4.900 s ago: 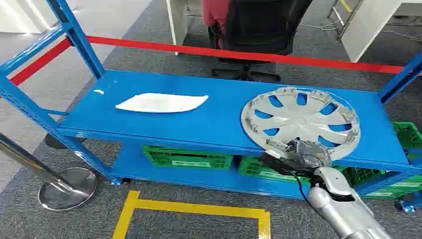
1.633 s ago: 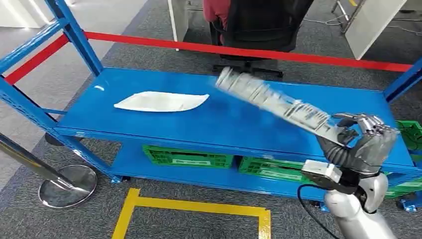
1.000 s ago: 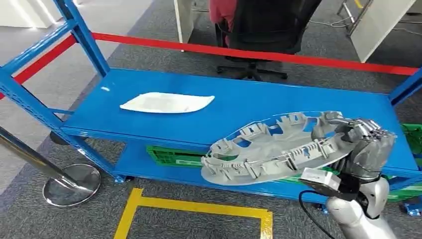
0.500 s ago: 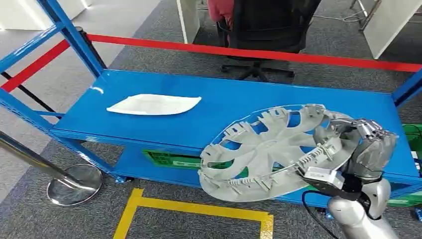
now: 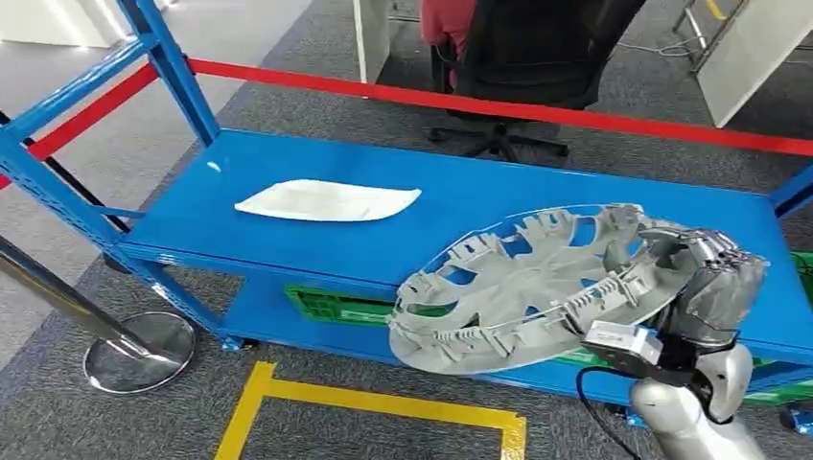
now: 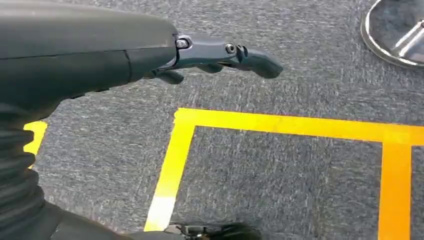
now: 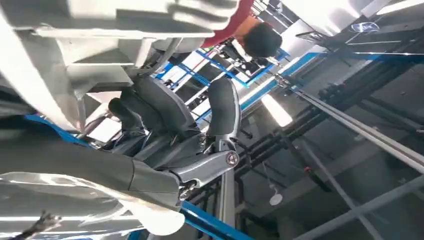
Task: Take the parts from the cabinet and place them on the table.
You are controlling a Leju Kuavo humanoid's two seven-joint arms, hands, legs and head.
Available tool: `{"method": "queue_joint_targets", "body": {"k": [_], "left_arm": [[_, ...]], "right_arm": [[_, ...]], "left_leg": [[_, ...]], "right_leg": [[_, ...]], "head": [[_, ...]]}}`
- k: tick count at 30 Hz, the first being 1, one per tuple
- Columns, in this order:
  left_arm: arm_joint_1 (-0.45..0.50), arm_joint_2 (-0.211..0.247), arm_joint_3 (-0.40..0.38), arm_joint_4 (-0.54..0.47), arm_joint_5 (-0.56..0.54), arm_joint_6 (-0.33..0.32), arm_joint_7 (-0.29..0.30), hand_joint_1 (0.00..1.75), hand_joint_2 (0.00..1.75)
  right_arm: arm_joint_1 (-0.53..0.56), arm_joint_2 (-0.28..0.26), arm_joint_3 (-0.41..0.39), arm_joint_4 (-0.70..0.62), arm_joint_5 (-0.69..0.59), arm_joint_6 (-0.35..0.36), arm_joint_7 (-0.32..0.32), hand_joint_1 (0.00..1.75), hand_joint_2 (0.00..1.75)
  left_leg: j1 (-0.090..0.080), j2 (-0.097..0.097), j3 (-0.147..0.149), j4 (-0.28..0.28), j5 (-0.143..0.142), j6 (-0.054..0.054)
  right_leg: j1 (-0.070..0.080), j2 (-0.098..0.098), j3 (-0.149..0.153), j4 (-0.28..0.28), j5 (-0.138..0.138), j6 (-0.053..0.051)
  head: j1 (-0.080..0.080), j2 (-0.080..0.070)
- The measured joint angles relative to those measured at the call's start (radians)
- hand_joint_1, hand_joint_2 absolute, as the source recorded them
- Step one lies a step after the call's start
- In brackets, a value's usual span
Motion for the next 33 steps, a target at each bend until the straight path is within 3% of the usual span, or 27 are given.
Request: {"method": "queue_joint_targets", "body": {"k": [1, 2, 4, 6, 9, 11, 20, 22, 23, 24, 25, 26, 27, 29, 32, 33], "left_arm": [[0.001, -0.002, 0.000, 0.000, 0.000, 0.000, 0.000, 0.00, 1.75], [0.000, -0.003, 0.000, 0.000, -0.001, 0.000, 0.000, 0.00, 1.75], [-0.001, -0.005, 0.000, 0.000, -0.002, 0.001, 0.000, 0.00, 1.75], [-0.003, -0.007, 0.000, 0.000, -0.002, 0.002, 0.000, 0.00, 1.75], [0.001, -0.007, 0.000, 0.000, -0.006, 0.000, 0.000, 0.00, 1.75], [0.001, -0.003, 0.000, 0.000, -0.011, 0.000, -0.002, 0.00, 1.75], [0.001, -0.003, 0.000, 0.000, -0.011, 0.000, -0.002, 0.00, 1.75], [0.000, -0.003, 0.000, 0.000, -0.012, 0.000, -0.002, 0.00, 1.75], [-0.001, -0.004, 0.000, 0.000, -0.014, -0.002, -0.002, 0.00, 1.75], [-0.001, -0.004, 0.000, 0.000, -0.016, -0.002, -0.002, 0.00, 1.75], [0.000, -0.005, 0.000, 0.001, -0.018, -0.001, 0.003, 0.00, 1.75], [-0.002, -0.007, -0.001, 0.002, -0.021, 0.000, 0.003, 0.00, 1.75], [0.003, -0.007, -0.001, 0.002, -0.023, 0.000, 0.003, 0.00, 1.75], [0.001, -0.007, -0.001, 0.002, -0.024, 0.000, 0.003, 0.00, 1.75], [0.000, -0.008, -0.001, 0.002, -0.026, -0.002, 0.003, 0.00, 1.75], [0.001, -0.010, -0.001, 0.002, -0.026, -0.002, 0.003, 0.00, 1.75]], "right_arm": [[0.001, 0.000, 0.000, 0.000, 0.004, -0.001, 0.001, 1.75, 1.75], [0.001, 0.000, 0.000, 0.000, 0.006, -0.002, 0.003, 1.75, 1.75], [0.001, 0.000, -0.001, 0.000, 0.008, -0.003, 0.003, 1.75, 1.75], [0.004, 0.005, -0.017, -0.005, 0.014, -0.003, -0.005, 1.75, 1.75], [0.019, 0.012, -0.071, -0.021, -0.030, -0.004, -0.038, 1.75, 1.75], [0.002, 0.011, -0.109, -0.024, -0.050, -0.004, -0.047, 1.75, 1.75], [0.001, 0.011, -0.111, -0.025, -0.051, -0.004, -0.047, 1.75, 1.75], [-0.004, 0.011, -0.119, -0.026, -0.053, -0.004, -0.047, 1.75, 1.75], [-0.015, 0.010, -0.136, -0.027, -0.054, -0.004, -0.050, 1.75, 1.75], [-0.020, 0.009, -0.142, -0.027, -0.055, -0.004, -0.050, 1.75, 1.75], [-0.032, 0.005, -0.161, -0.027, -0.058, -0.004, -0.048, 1.75, 1.75], [-0.051, -0.003, -0.178, -0.036, -0.062, -0.004, -0.048, 1.75, 1.75], [-0.056, -0.006, -0.186, -0.041, -0.064, -0.004, -0.057, 1.75, 1.75], [-0.063, -0.008, -0.190, -0.043, -0.064, -0.004, -0.064, 1.75, 1.75], [-0.070, -0.011, -0.192, -0.044, -0.054, -0.004, -0.067, 1.75, 1.75], [-0.071, -0.011, -0.192, -0.044, -0.051, -0.004, -0.067, 1.75, 1.75]], "left_leg": [[-0.001, 0.000, 0.001, 0.001, -0.001, 0.001], [-0.001, -0.001, 0.002, 0.002, -0.001, 0.001], [-0.001, -0.003, 0.005, 0.007, -0.006, -0.002], [-0.009, -0.005, -0.005, 0.021, -0.011, -0.011], [-0.006, -0.008, -0.007, 0.017, -0.007, -0.019], [-0.007, -0.006, -0.014, 0.042, -0.031, -0.034], [-0.006, -0.006, -0.016, 0.050, -0.036, -0.035], [-0.004, -0.005, -0.028, 0.077, -0.054, -0.039], [0.007, -0.005, -0.087, 0.209, -0.119, -0.049], [0.011, -0.005, -0.120, 0.280, -0.145, -0.052], [0.022, -0.003, -0.097, 0.222, -0.067, -0.058], [0.015, 0.001, -0.012, 0.027, -0.011, -0.042], [0.014, 0.000, -0.011, 0.019, -0.007, -0.025], [0.017, 0.001, -0.010, 0.013, -0.003, -0.010], [0.009, 0.001, -0.010, 0.013, -0.004, 0.000], [0.006, 0.001, -0.009, 0.013, -0.005, 0.000]], "right_leg": [[0.000, 0.000, -0.001, -0.007, 0.022, 0.000], [0.000, 0.000, 0.019, -0.056, 0.061, -0.001], [0.000, 0.000, 0.100, -0.228, 0.154, -0.005], [0.002, 0.004, 0.138, -0.299, 0.144, -0.010], [0.004, 0.003, 0.134, -0.291, 0.145, -0.020], [-0.006, 0.001, 0.140, -0.298, 0.150, -0.028], [-0.007, 0.000, 0.140, -0.298, 0.150, -0.029], [-0.007, -0.001, 0.141, -0.298, 0.149, -0.032], [-0.007, -0.002, 0.142, -0.298, 0.148, -0.035], [-0.007, -0.002, 0.142, -0.298, 0.147, -0.035], [-0.010, -0.002, 0.148, -0.298, 0.144, -0.031], [-0.008, -0.002, 0.146, -0.296, 0.142, -0.006], [-0.012, -0.004, 0.151, -0.306, 0.143, 0.010], [-0.012, -0.001, 0.118, -0.249, 0.097, 0.010], [-0.007, 0.001, 0.010, -0.025, 0.006, 0.008], [-0.007, 0.001, -0.008, 0.006, 0.008, 0.006]], "head": [[0.000, 0.000], [0.000, 0.000], [0.000, 0.000], [0.000, 0.000], [-0.002, 0.000], [-0.005, 0.000], [-0.007, 0.000], [-0.011, 0.000], [-0.011, 0.000], [-0.011, 0.000], [-0.012, 0.000], [-0.013, 0.000], [-0.013, 0.000], [-0.011, 0.000], [-0.010, 0.000], [-0.010, 0.000]]}}
